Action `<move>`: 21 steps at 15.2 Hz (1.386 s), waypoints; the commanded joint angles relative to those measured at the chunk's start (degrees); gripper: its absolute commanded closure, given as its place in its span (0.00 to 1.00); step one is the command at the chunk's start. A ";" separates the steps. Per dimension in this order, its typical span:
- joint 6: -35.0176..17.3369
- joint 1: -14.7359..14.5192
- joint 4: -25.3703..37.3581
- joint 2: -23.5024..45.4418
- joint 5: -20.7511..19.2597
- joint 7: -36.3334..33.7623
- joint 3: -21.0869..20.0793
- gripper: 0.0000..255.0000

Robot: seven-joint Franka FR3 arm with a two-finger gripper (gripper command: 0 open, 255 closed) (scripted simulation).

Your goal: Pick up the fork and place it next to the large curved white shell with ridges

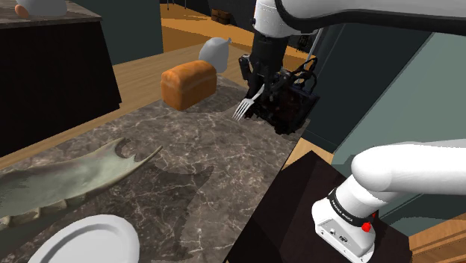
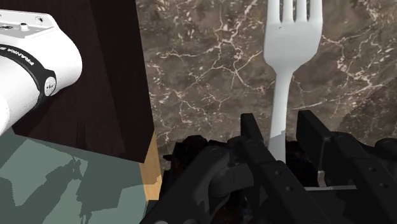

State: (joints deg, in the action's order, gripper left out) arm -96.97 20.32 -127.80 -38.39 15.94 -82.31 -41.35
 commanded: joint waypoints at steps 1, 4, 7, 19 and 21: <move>1.68 0.16 1.79 0.14 -0.35 -0.05 0.41 1.00; 3.82 0.44 4.21 0.47 -0.87 -0.02 0.97 1.00; 5.94 0.75 6.72 0.91 -1.38 -0.01 1.46 1.00; 11.06 1.18 17.27 4.10 1.33 -11.58 -8.67 1.00; 11.57 1.89 19.72 5.29 1.81 -14.65 -11.96 1.00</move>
State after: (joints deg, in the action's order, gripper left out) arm -85.89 21.67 -109.77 -33.96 17.70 -95.43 -51.74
